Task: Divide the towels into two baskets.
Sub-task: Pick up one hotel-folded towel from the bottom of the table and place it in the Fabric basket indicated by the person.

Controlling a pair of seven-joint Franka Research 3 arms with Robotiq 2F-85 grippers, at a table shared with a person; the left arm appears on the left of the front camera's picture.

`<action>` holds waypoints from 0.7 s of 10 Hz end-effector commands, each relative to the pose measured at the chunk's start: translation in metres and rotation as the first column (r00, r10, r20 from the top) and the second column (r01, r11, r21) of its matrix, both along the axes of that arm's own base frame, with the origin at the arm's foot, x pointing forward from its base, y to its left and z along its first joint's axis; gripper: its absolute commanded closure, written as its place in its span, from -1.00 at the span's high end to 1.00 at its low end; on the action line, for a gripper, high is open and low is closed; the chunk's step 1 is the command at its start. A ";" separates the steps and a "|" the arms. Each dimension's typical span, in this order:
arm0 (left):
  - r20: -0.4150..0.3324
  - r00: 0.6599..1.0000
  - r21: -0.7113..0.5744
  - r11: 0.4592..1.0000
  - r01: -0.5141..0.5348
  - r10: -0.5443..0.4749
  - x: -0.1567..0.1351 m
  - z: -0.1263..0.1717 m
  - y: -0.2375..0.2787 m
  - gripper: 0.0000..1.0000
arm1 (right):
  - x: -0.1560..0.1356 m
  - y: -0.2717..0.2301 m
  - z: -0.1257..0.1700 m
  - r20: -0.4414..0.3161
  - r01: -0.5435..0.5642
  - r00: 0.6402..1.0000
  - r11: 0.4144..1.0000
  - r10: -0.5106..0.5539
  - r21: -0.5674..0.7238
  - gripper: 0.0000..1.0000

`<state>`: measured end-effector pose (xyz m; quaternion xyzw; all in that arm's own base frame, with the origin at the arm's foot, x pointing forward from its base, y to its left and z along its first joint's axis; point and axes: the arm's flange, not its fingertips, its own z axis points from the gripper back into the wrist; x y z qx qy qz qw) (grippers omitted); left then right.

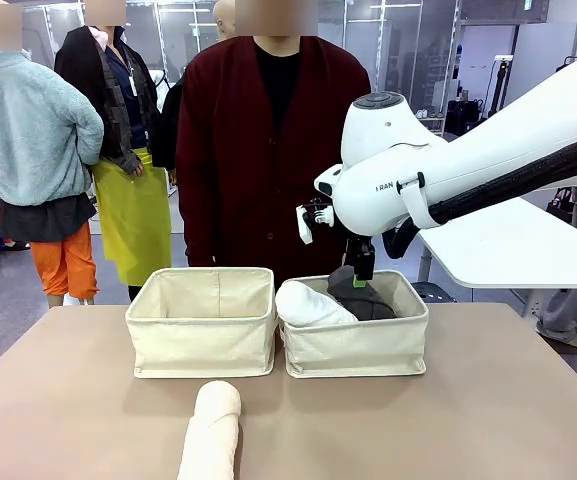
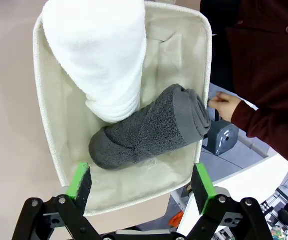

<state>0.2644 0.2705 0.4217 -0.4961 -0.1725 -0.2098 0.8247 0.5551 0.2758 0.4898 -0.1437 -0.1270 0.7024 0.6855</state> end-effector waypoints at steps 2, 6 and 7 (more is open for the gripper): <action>0.026 1.000 -0.017 1.000 0.005 -0.004 -0.004 0.001 0.000 1.00 | -0.016 -0.009 0.016 -0.007 0.027 1.000 0.999 -0.027 0.044 1.00; 0.026 1.000 -0.017 1.000 0.005 -0.004 -0.004 0.001 0.000 1.00 | -0.109 -0.085 0.051 -0.100 0.189 0.979 0.975 -0.178 0.117 1.00; 0.026 1.000 -0.017 1.000 0.005 -0.004 -0.004 0.001 0.000 1.00 | -0.127 -0.111 0.053 -0.111 0.245 0.967 0.959 -0.230 0.146 1.00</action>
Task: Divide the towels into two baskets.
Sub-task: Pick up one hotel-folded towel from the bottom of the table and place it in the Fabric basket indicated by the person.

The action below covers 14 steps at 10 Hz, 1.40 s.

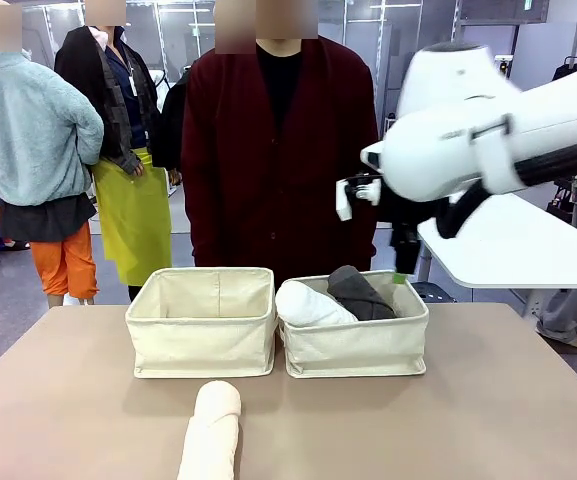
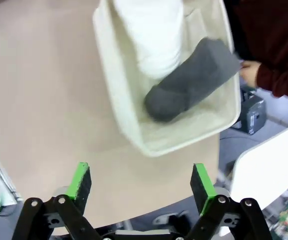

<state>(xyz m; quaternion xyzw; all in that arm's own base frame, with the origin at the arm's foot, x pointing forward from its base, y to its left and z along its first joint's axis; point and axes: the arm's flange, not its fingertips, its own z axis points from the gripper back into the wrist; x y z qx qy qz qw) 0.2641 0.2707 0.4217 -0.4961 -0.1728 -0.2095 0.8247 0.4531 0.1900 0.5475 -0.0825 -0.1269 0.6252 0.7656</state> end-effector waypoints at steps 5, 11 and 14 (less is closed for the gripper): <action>0.026 1.000 -0.017 1.000 0.006 -0.005 -0.003 0.001 0.000 1.00 | -0.080 -0.182 0.012 -0.190 0.350 0.936 0.856 -0.298 0.380 1.00; 0.026 1.000 -0.017 1.000 0.006 -0.005 -0.003 0.001 0.000 1.00 | -0.124 -0.367 -0.041 -0.584 0.579 0.796 0.484 -0.159 0.656 1.00; 0.026 1.000 -0.017 1.000 0.006 -0.005 -0.003 0.001 0.000 1.00 | -0.134 -0.408 -0.095 -0.686 0.656 0.727 0.336 -0.037 0.676 1.00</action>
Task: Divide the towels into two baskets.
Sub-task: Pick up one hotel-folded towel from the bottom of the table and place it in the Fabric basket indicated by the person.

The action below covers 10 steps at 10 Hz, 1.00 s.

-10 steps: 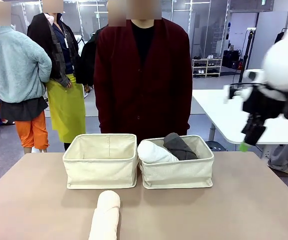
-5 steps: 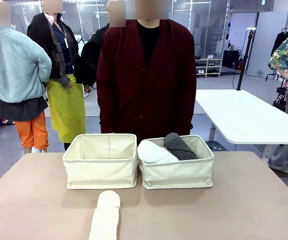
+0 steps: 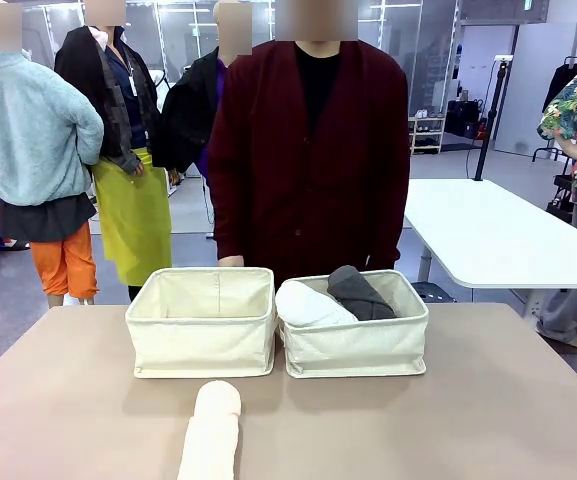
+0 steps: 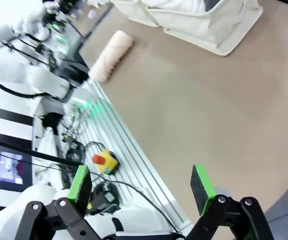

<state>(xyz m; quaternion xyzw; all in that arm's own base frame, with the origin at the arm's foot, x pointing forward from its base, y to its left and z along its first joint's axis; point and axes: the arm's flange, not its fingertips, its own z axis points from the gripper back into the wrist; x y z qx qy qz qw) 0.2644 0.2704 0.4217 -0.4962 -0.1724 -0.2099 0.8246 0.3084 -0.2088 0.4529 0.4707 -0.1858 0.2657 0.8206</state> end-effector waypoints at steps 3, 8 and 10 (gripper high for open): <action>0.026 1.000 -0.017 1.000 0.004 -0.004 -0.004 0.001 0.000 1.00 | 0.000 -0.031 -0.047 -0.100 0.054 0.994 0.985 -0.038 0.166 1.00; 0.026 1.000 -0.017 1.000 0.004 -0.004 -0.004 0.001 0.000 1.00 | -0.005 -0.025 -0.050 -0.109 0.049 0.993 0.989 -0.034 0.140 1.00; 0.026 1.000 -0.017 1.000 0.004 -0.004 -0.004 0.001 0.000 1.00 | -0.005 -0.025 -0.050 -0.109 0.049 0.993 0.989 -0.034 0.140 1.00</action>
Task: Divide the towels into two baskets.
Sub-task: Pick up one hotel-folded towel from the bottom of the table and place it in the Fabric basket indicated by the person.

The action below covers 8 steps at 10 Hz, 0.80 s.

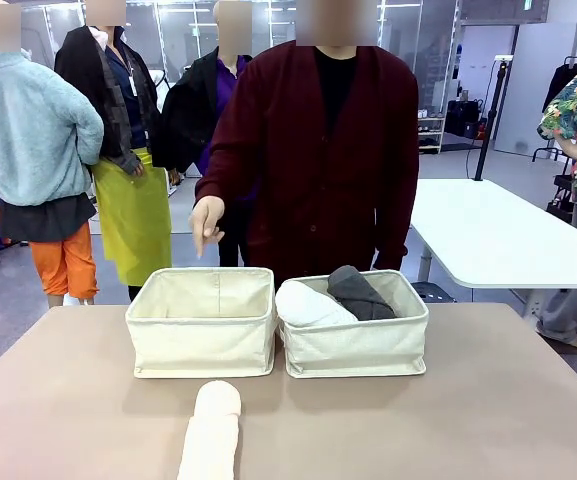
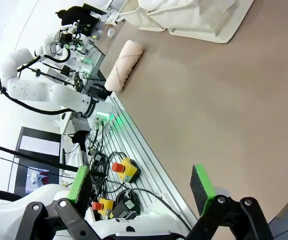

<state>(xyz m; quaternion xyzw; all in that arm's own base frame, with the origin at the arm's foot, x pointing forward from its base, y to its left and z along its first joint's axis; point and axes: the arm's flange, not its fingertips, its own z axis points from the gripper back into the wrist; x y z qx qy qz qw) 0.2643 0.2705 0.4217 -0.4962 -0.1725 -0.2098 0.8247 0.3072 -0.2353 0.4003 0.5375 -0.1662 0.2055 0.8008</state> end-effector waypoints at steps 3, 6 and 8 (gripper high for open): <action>0.026 1.000 -0.017 1.000 0.005 -0.004 -0.004 0.001 0.000 1.00 | -0.004 0.001 0.003 0.011 -0.003 1.000 1.000 0.003 0.002 1.00; -0.065 0.998 0.078 0.997 -0.021 0.026 0.006 0.008 -0.039 1.00 | -0.004 0.001 0.003 0.011 -0.003 1.000 1.000 0.003 0.002 1.00; -0.154 0.986 0.214 0.976 -0.029 0.063 0.003 0.020 -0.109 1.00 | -0.004 0.001 0.003 0.011 -0.003 1.000 1.000 0.003 0.002 1.00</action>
